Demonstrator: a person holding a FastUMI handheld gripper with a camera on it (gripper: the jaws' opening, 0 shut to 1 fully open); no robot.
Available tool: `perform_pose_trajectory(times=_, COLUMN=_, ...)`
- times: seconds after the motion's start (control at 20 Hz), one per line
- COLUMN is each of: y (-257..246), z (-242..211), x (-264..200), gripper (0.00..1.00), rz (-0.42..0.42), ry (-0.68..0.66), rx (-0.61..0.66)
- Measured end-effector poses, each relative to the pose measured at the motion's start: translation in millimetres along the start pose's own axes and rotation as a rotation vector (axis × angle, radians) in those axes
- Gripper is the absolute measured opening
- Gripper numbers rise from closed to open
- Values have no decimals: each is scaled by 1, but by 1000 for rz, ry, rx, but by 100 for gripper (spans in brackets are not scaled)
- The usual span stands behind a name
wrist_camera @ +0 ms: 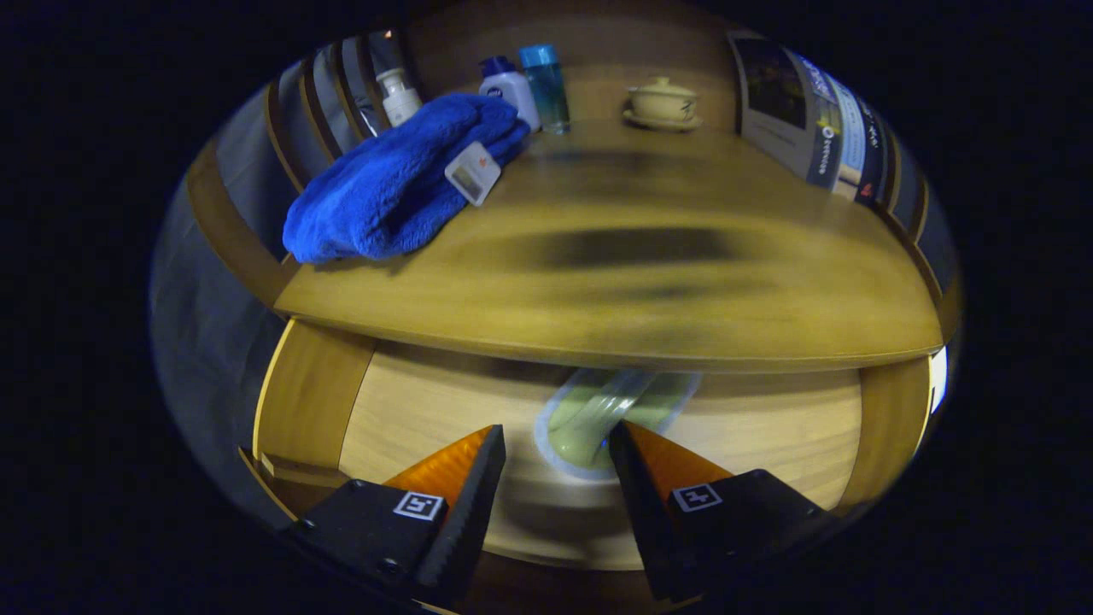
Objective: Pull open the drawer, take out the items inside it, and place them on the countertop above the cabinet.
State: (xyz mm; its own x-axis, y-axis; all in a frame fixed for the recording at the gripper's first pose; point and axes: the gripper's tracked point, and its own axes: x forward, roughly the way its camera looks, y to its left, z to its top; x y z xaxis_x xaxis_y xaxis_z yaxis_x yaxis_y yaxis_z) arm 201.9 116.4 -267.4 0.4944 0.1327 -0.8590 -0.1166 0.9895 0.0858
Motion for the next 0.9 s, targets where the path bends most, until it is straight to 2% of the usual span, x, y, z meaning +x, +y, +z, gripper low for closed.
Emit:
perform_pose_trajectory(times=0.05, y=-4, z=1, x=4, gripper=82, rz=-4, ry=-8, rx=-11)
perform_pose_trajectory(times=0.1, y=-10, z=-3, x=5, gripper=72, rz=-19, ry=15, rx=-8)
perform_pose_trajectory(times=0.25, y=-14, z=-16, x=-3, gripper=42, rz=11, ry=55, rx=-14)
perform_pose_trajectory(times=0.35, y=-21, z=-37, x=-8, gripper=42, rz=15, ry=105, rx=-64)
perform_pose_trajectory(times=0.4, y=-25, z=-45, x=-9, gripper=32, rz=10, ry=120, rx=-79)
perform_pose_trajectory(times=0.5, y=-42, z=-63, x=-20, gripper=24, rz=-9, ry=183, rx=-124)
perform_pose_trajectory(times=0.55, y=-53, z=-65, x=-25, gripper=24, rz=-28, ry=191, rx=-127)
perform_pose_trajectory(times=0.6, y=-56, z=-63, x=-36, gripper=24, rz=-28, ry=182, rx=-121)
perform_pose_trajectory(times=0.7, y=-49, z=-52, x=-41, gripper=17, rz=-14, ry=120, rx=-135)
perform_pose_trajectory(times=0.75, y=-46, z=-43, x=-49, gripper=17, rz=-20, ry=82, rx=-143)
perform_pose_trajectory(times=0.9, y=-21, z=-22, x=-48, gripper=66, rz=32, ry=37, rx=-71)
